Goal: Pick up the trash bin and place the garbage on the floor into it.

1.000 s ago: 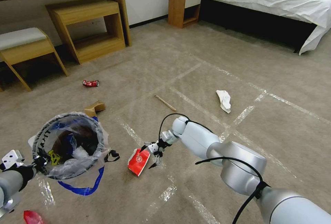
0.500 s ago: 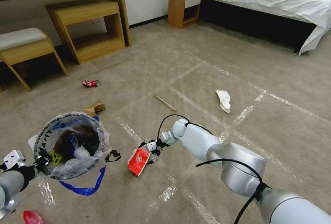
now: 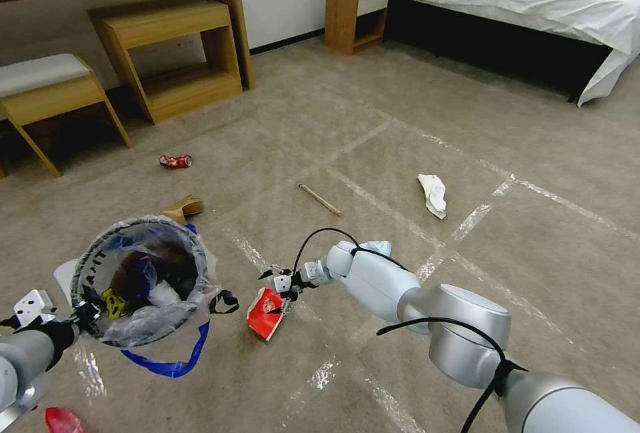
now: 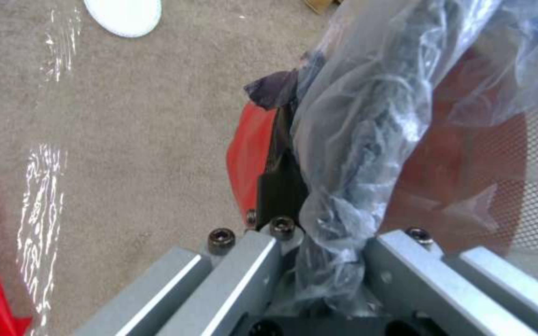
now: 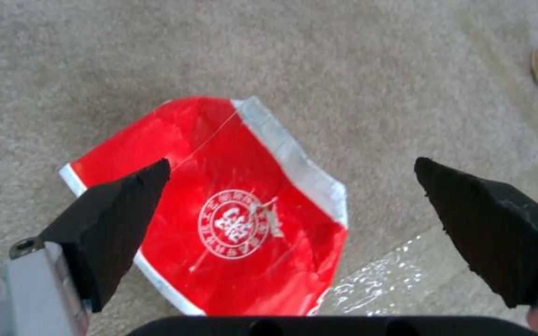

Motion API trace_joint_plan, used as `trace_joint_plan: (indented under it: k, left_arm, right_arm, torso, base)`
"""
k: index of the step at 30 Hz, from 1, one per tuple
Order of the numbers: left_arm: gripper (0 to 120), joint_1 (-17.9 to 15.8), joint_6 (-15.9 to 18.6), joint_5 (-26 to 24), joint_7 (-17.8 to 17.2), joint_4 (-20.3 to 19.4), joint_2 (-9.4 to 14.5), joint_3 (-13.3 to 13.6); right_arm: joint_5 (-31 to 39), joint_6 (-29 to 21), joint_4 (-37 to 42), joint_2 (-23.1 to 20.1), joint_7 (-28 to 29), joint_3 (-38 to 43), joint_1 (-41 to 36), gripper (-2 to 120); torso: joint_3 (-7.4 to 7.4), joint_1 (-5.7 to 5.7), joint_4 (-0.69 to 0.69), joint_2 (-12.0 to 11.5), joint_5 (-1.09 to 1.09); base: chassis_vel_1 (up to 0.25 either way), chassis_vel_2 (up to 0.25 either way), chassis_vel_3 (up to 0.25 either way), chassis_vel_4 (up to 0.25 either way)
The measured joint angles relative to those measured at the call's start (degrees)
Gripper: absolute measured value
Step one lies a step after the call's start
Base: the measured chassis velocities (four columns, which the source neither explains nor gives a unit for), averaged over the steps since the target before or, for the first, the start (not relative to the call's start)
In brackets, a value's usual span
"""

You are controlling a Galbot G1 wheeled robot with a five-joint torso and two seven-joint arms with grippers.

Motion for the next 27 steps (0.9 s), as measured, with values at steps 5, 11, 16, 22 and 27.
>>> trace_joint_plan:
  k: [5,11,16,22,27]
  left_arm:
    - [0,-0.03,0.0,0.0,0.02,-0.2,-0.14,-0.03]
    - [0,-0.11,0.0,0.06,0.05,-0.37,-0.34,-0.03]
    - [0,-0.27,0.0,0.09,0.08,-0.47,-0.46,0.0]
    - [0,-0.29,0.0,0.71,0.53,-0.45,-0.76,0.24]
    - [0,-0.5,0.0,1.01,0.66,-0.37,-0.84,0.45]
  right_arm:
    - [0.03,-0.61,0.01,0.0,0.98,-0.97,-0.32,100]
    - [1.59,-1.59,1.04,0.0,2.98,-3.2,-0.53,100]
    - [3.03,-2.51,1.17,0.0,3.88,-5.16,-0.58,100]
    - [4.2,-3.88,1.24,-0.01,5.6,-6.42,-0.54,100]
    - [5.72,-5.46,1.78,-0.01,8.3,-7.99,-0.86,100]
  torso:
    - [0.0,0.0,0.0,0.0,0.0]
    - [0.0,0.0,0.0,0.0,0.0]
    - [0.0,0.0,0.0,0.0,0.0]
    - [0.0,0.0,0.0,0.0,0.0]
    - [0.0,0.0,0.0,0.0,0.0]
  base:
    - [0.0,0.0,0.0,0.0]
    - [0.0,0.0,0.0,0.0]
    - [0.0,0.0,0.0,0.0]
    - [0.0,0.0,0.0,0.0]
    - [0.0,0.0,0.0,0.0]
